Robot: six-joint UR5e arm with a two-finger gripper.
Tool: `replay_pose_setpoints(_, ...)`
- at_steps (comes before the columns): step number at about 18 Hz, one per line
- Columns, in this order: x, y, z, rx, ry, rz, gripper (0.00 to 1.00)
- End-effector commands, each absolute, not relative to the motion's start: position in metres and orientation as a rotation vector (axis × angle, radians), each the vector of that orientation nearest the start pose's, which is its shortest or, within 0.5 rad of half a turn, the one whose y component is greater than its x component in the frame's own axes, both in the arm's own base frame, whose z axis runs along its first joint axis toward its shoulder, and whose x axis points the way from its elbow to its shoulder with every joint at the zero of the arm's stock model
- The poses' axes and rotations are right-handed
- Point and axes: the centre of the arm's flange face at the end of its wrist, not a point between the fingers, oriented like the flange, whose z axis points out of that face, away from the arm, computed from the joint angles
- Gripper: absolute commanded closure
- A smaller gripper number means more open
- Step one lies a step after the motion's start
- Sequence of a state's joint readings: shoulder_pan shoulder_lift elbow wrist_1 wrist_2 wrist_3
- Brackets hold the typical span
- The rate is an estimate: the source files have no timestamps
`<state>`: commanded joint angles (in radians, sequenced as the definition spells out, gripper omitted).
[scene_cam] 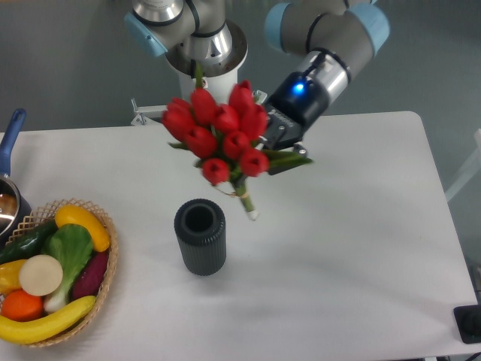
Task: Insert the flowers into the vase
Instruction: 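Carry the red tulip bunch over the dark grey vase with the gripper, then lower the tulip stems down into the vase opening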
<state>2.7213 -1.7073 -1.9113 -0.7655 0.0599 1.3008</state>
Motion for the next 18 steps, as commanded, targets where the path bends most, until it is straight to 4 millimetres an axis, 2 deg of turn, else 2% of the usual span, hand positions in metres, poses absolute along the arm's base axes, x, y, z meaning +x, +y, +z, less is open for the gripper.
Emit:
replay_pose_setpoints(2, -0.361, 0.418, 0.432, -1.581, 0.377, -0.266, 0.72)
replay_pose_setpoints(4, -0.347, 0.426, 0.428, -1.575, 0.390, -0.296, 0.72)
replay_pose_setpoints(9, -0.342, 0.426, 0.419, -1.579, 0.378, -0.317, 0.72)
replay_pose_setpoints(16, -0.336, 0.424, 0.394, -1.596, 0.338, -0.361, 0.72)
replay_pose_setpoints(18, -0.338, 0.425, 0.380, -1.607, 0.314, -0.386, 0.72)
